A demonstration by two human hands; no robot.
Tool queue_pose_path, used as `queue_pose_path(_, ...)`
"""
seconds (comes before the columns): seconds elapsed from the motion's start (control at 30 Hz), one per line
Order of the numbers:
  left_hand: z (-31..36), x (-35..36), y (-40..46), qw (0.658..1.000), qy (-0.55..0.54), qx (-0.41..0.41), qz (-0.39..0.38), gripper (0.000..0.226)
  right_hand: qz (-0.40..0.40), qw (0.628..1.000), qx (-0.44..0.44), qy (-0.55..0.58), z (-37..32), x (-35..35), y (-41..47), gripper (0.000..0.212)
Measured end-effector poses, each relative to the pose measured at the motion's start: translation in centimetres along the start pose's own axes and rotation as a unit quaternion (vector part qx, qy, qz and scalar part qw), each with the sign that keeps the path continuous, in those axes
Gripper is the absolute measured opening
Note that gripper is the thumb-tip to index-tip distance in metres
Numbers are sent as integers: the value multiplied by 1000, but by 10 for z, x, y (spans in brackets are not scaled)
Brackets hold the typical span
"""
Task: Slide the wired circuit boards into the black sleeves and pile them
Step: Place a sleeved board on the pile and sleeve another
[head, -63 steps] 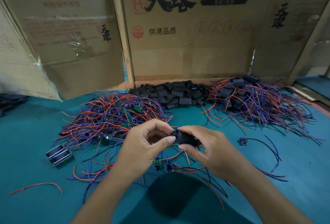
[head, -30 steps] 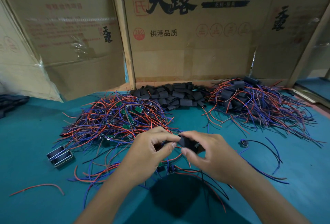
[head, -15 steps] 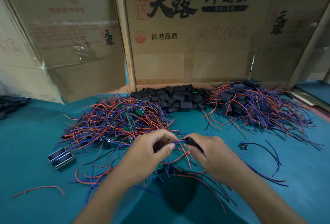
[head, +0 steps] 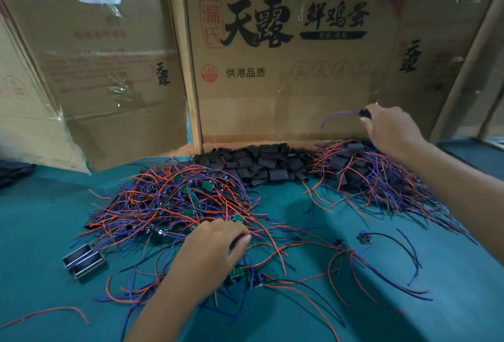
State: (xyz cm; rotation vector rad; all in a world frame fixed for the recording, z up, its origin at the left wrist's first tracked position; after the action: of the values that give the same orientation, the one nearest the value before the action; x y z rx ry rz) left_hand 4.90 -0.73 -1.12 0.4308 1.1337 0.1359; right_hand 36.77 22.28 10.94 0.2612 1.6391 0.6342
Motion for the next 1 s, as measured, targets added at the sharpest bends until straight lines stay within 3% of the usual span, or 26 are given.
queue_pose_path(0.1,-1,0,-1,1000,13,4,9,22,-38,996,67,35,9,15,34,60)
queue_pose_path(0.13,-2,-1,-1,1000,18,2,16,24,-45,995,63,70,0,23,40,61)
queue_pose_path(0.27,-6,-2,0,999,43,-9,13,33,-138,979,-114,94,-80,78,22,32)
queue_pose_path(0.33,-7,-2,0,998,60,-7,12,29,-189,964,-170,76,-115,114,4,35)
queue_pose_path(0.4,-9,0,0,997,70,-10,8,29,-241,954,-172,45,-138,147,-11,45)
queue_pose_path(0.53,-12,0,0,995,98,-14,18,28,-178,971,-151,-58,-158,169,-21,32)
queue_pose_path(0.6,-13,1,-1,994,106,-25,8,31,-146,980,-127,-47,-160,157,-21,25)
queue_pose_path(0.73,-6,-2,0,996,64,-16,67,22,-124,975,-19,185,-164,106,-40,27)
queue_pose_path(0.83,2,2,-1,996,11,-23,90,67,-77,944,-60,314,-177,63,-95,36)
queue_pose_path(0.9,11,6,-1,997,4,-14,77,81,-115,913,-92,381,-185,45,-139,35)
queue_pose_path(1.0,25,13,-4,996,12,25,82,61,-210,824,-67,522,-187,33,-184,29)
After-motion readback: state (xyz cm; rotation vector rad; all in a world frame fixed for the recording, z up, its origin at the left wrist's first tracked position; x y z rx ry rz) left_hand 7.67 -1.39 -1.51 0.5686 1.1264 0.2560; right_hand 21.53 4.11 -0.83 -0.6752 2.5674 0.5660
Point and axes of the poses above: each hand's wrist, its own y-axis towards the middle knuckle, its own x-axis out of the palm, z = x × y, the point moved 3 cm from there along y, towards the middle knuckle, and after that the axes turned 5 degrees about -x, right-handed, at the moved point
